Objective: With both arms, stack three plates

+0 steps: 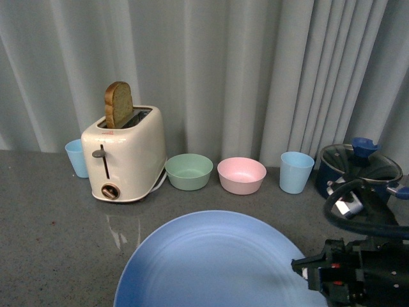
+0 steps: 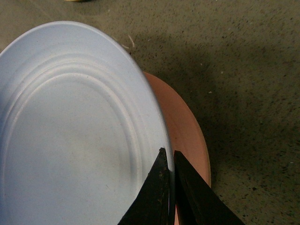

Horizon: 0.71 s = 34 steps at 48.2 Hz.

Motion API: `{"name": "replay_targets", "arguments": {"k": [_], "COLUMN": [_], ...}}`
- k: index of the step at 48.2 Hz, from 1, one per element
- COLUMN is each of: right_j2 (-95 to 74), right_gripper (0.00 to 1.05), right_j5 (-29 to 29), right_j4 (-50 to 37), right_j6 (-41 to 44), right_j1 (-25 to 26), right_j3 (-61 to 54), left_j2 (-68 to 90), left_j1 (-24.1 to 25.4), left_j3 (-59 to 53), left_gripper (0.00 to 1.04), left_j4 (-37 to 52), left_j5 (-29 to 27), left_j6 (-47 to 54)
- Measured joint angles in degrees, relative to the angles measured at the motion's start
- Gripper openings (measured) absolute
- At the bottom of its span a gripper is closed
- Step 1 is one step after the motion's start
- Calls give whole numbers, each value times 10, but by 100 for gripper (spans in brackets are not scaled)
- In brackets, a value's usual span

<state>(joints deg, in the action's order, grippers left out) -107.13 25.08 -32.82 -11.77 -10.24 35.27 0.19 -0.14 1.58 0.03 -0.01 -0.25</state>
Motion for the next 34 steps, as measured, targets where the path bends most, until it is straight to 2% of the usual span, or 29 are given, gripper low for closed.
{"name": "replay_targets", "arguments": {"k": [19, 34], "right_j2": [-54, -43], "right_gripper": [3, 45], "right_j5": [-23, -10], "right_j4": [28, -4], "right_j6": [-12, -31], "right_j1": [-23, -17], "right_j3": [52, 33], "left_j2": [0, 0], "left_j1": [0, 0], "left_j3": [0, 0], "left_gripper": [98, 98], "left_j4": [0, 0], "left_j5": [0, 0], "left_j6": [0, 0]}}
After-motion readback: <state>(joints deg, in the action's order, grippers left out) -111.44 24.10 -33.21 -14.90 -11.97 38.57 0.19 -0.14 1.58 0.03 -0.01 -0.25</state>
